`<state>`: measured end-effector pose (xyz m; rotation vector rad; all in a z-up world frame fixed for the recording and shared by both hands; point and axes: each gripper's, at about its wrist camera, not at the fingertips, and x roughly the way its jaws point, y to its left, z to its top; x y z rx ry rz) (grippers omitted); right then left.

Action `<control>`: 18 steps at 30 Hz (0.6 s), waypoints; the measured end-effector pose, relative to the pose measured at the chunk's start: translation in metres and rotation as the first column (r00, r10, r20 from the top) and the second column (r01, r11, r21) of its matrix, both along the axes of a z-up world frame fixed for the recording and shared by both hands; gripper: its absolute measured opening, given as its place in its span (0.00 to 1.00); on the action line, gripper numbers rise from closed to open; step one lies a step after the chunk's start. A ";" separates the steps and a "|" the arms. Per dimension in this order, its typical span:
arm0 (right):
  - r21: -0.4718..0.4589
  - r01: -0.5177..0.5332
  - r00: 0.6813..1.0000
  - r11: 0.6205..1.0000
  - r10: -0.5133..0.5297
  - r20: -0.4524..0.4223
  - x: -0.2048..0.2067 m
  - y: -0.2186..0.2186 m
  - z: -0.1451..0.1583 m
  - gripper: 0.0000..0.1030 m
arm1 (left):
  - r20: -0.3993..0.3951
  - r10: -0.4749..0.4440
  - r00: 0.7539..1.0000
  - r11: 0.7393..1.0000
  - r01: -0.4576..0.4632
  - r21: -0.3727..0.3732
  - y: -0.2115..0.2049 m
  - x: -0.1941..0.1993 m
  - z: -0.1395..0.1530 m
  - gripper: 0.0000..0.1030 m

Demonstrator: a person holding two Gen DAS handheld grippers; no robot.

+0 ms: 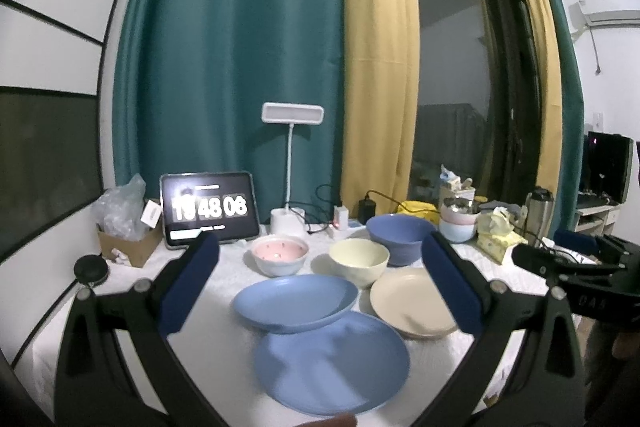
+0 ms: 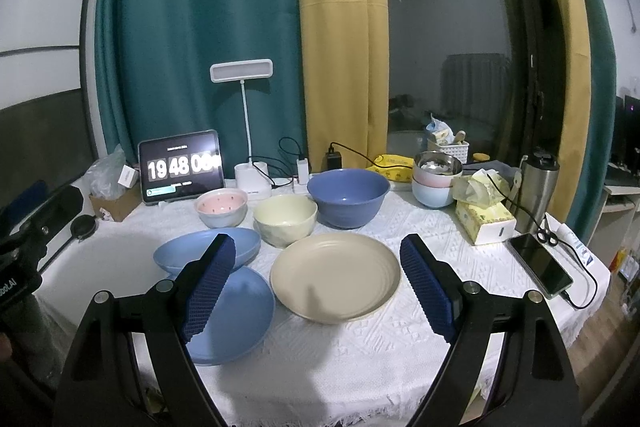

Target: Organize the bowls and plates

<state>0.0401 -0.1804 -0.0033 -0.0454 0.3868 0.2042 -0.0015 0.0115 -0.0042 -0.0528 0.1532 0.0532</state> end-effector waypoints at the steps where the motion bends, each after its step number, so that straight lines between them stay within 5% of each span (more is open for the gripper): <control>1: 0.000 0.000 1.000 1.000 0.000 0.000 0.000 0.000 0.000 0.85 | 0.000 0.001 1.000 1.000 -0.001 -0.001 0.000 0.001 0.001 0.99; 18: 0.008 -0.001 1.000 1.000 0.001 -0.010 0.001 0.002 -0.005 0.85 | 0.001 0.002 1.000 1.000 -0.002 0.001 0.000 -0.003 0.004 0.99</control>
